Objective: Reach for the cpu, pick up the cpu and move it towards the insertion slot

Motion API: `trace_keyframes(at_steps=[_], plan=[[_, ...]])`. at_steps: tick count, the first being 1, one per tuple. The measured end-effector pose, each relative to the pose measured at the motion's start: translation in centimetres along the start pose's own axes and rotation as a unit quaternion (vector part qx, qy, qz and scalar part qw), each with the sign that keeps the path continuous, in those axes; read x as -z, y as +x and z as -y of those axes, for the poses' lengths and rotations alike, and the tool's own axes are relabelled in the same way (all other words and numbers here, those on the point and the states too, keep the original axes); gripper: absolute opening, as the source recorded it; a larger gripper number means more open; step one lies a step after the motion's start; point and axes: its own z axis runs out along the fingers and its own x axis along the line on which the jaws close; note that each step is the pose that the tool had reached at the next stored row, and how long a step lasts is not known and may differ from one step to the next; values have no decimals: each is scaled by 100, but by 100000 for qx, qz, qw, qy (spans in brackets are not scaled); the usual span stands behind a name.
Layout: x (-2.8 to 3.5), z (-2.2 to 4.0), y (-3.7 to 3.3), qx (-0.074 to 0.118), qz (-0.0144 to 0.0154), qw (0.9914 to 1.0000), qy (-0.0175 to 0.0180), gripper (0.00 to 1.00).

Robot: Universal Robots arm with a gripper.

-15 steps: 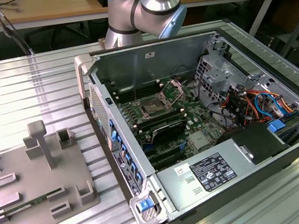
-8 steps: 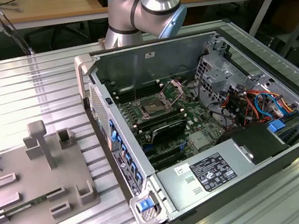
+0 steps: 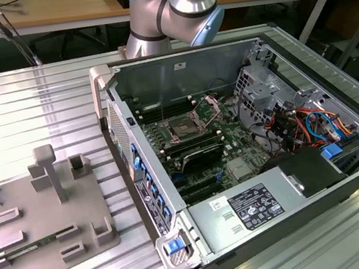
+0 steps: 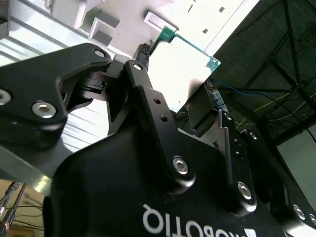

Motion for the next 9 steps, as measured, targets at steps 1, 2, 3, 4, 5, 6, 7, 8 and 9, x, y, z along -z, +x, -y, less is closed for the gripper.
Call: trace_keyframes(at_steps=[1, 2, 3, 4, 5, 6, 7, 8, 9], plan=[[12, 0, 0, -2, -2, 100000, 1, 55], [28, -1, 0, 1, -4, 100000, 2, 55], [45, -1, 0, 1, -2, 100000, 0, 55], [68, -2, 0, 1, -1, 100000, 1, 55], [78, -3, -1, 0, 0, 100000, 1, 55], [89, -3, -1, 0, 0, 100000, 1, 55], [104, -3, -1, 1, 0, 100000, -1, 55], [120, -4, -1, -1, -1, 100000, 0, 55], [131, -4, -1, 0, 0, 100000, -2, 55]])
